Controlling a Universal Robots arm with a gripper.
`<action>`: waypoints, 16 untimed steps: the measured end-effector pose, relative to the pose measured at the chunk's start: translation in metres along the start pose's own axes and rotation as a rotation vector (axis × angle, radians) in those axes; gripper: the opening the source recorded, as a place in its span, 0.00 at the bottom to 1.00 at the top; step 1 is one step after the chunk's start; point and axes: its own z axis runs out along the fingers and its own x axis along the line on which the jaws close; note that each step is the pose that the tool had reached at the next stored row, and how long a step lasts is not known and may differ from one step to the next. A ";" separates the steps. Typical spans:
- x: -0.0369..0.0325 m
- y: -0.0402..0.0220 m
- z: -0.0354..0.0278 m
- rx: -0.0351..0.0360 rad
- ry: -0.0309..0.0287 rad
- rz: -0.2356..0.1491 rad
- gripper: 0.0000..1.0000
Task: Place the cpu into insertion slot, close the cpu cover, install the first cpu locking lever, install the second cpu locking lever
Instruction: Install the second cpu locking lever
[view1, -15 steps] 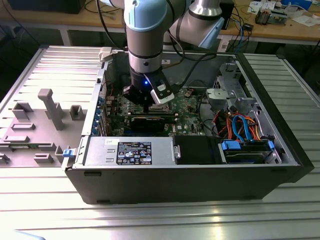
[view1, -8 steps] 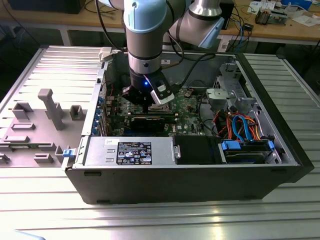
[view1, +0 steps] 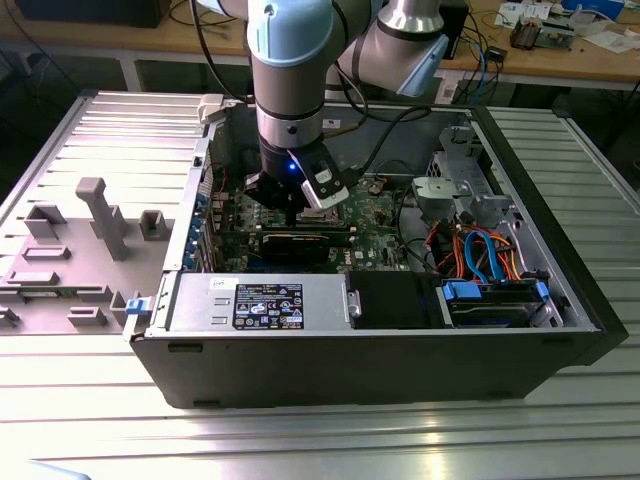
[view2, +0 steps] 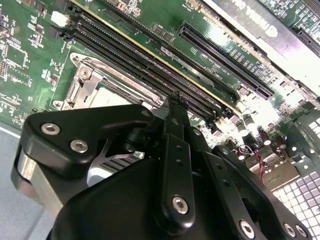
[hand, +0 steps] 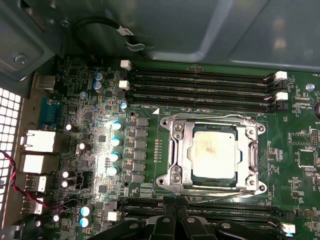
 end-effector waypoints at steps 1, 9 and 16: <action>0.0000 0.0000 0.0001 -0.0002 0.0000 0.000 0.11; 0.0003 -0.0005 0.0031 -0.0307 -0.0020 -0.001 0.11; 0.0018 -0.0010 0.0037 -0.0307 -0.0015 -0.003 0.11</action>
